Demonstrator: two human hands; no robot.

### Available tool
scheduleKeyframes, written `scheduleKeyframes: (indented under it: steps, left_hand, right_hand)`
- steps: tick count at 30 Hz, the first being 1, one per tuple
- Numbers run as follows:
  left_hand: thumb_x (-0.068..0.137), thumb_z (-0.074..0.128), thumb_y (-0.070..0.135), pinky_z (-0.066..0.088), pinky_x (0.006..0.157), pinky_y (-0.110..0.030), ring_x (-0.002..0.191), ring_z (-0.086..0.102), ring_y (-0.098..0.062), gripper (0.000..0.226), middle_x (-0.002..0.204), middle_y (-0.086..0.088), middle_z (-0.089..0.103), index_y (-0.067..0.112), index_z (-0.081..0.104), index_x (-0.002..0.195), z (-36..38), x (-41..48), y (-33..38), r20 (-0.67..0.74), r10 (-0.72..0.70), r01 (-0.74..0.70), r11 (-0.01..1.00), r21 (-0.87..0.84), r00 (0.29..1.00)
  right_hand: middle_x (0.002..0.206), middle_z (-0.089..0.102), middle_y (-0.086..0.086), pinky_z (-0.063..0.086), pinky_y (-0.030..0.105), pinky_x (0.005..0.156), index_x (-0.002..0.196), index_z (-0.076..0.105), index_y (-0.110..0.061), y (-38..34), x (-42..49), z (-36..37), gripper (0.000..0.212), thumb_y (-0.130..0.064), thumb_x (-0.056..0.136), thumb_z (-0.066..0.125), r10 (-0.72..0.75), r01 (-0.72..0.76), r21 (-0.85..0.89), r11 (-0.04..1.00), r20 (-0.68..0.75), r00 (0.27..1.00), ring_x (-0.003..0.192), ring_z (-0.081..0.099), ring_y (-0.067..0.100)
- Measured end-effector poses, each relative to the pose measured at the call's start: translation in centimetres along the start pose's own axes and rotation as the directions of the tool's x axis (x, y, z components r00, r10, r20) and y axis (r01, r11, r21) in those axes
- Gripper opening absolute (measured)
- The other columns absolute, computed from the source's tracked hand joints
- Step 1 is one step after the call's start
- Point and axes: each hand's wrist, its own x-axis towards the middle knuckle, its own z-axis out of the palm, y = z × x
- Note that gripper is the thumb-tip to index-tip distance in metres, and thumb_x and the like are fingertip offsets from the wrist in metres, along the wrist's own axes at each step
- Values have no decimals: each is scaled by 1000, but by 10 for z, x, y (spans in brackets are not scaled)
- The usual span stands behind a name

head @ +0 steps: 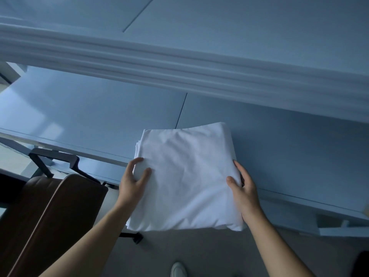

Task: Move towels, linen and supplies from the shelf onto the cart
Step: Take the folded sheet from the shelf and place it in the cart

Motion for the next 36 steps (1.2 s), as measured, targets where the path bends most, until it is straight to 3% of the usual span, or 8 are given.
scheduleKeyframes:
  steps: [3, 12, 17, 20, 22, 27, 30, 36]
  left_hand:
    - [93, 64, 38, 53, 63, -27, 76, 67, -21, 27, 90, -3, 69, 43, 55, 118, -9, -28, 13, -30, -2, 1, 999, -35, 1000]
    - [92, 68, 28, 57, 86, -44, 99, 66, -15, 28, 111, 9, 67, 36, 61, 118, -49, -126, 37, -210, 32, -59, 991, -122, 977]
    - [93, 68, 27, 60, 76, -45, 98, 69, -24, 27, 114, -1, 68, 37, 62, 118, -62, -195, 49, -334, -35, -43, 974, -223, 942]
    - [95, 65, 21, 52, 55, -19, 74, 68, -4, 23, 109, -2, 67, 33, 65, 115, -60, -243, 62, -465, -109, -32, 958, -284, 878]
    - [95, 65, 19, 49, 52, -13, 70, 67, 0, 23, 106, 0, 66, 29, 65, 116, -57, -274, 65, -534, -142, -29, 954, -300, 834]
    - [93, 67, 27, 53, 63, -25, 83, 68, -12, 23, 109, 1, 68, 41, 64, 112, -54, -352, 54, -664, -183, -26, 956, -292, 725]
    - [93, 67, 25, 52, 67, -25, 85, 66, -8, 25, 105, 6, 66, 36, 64, 115, -58, -404, 52, -746, -210, -45, 951, -305, 632]
    - [90, 70, 33, 58, 83, -39, 100, 66, -19, 29, 115, 1, 64, 41, 63, 117, -82, -517, 35, -863, -303, -56, 934, -354, 405]
  right_hand:
    - [136, 59, -8, 44, 39, 109, 138, 53, -25, -12, -20, -2, 52, -6, 91, 64, 12, -12, -2, 1000, 2, 1000, 123, 57, 7]
    - [127, 65, -3, 51, 38, 98, 129, 57, -32, -56, -95, -25, 53, -24, 78, 68, -30, 31, -4, 1000, 84, 996, 113, 64, 13]
    - [125, 65, -5, 53, 36, 95, 123, 60, -36, -78, -124, -39, 50, -27, 75, 68, -50, 50, 4, 999, 167, 985, 111, 65, 13]
    - [124, 66, -8, 54, 39, 95, 124, 60, -36, -86, -138, -47, 51, -28, 75, 68, -54, 58, -6, 998, 270, 961, 109, 65, 11]
    - [125, 65, -9, 54, 40, 95, 126, 59, -34, -88, -146, -54, 52, -28, 75, 68, -65, 75, -15, 997, 344, 937, 109, 65, 10]
    - [127, 63, -10, 55, 36, 92, 127, 59, -34, -94, -168, -64, 48, -24, 81, 70, -95, 120, -12, 993, 537, 838, 109, 64, 9]
    - [126, 64, -8, 55, 35, 92, 122, 60, -39, -107, -192, -61, 49, -30, 75, 70, -114, 157, -10, 988, 638, 762, 110, 64, 11]
    - [121, 68, -8, 55, 44, 94, 122, 62, -40, -129, -263, -33, 48, -27, 77, 71, -144, 237, 14, 972, 828, 542, 106, 67, 12]
